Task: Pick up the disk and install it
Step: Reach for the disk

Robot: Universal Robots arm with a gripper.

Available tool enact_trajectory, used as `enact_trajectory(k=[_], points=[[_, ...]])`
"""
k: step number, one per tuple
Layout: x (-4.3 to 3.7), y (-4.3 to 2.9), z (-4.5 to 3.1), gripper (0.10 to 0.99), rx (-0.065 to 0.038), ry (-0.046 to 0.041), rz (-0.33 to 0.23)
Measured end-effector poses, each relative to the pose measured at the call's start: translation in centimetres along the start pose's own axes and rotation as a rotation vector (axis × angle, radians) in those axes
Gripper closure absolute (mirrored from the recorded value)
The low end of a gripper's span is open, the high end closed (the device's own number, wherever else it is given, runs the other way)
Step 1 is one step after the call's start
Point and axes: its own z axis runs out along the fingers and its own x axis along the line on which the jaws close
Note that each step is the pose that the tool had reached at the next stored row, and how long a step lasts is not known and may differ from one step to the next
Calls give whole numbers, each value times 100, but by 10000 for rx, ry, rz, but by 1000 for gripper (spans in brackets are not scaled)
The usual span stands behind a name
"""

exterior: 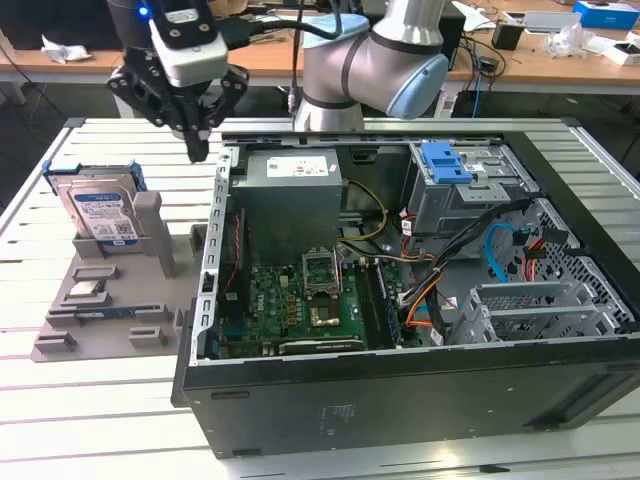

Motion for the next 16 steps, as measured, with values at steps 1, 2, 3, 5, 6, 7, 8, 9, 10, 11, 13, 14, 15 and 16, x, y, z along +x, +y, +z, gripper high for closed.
enact_trajectory(k=[1,2,3,5,6,7,8,9,10,11,13,14,15,16], points=[[63,-5,-1,980,-1,0,-1],[151,-11,-3,980,-1,-1,1],[233,-17,-6,980,0,0,-1],[374,-28,-9,980,-1,0,0],[409,-31,-10,980,-1,0,-1],[447,-33,-11,980,-1,0,-1],[483,-36,-12,980,0,0,0],[523,-39,-13,980,-1,0,1],[549,-41,-14,980,-1,0,1],[588,-44,-15,980,0,0,0],[649,-48,-16,980,-1,0,-1],[674,-50,-17,980,-1,0,-1],[700,-52,-18,980,0,0,0],[727,-54,-18,980,-1,-1,0]])
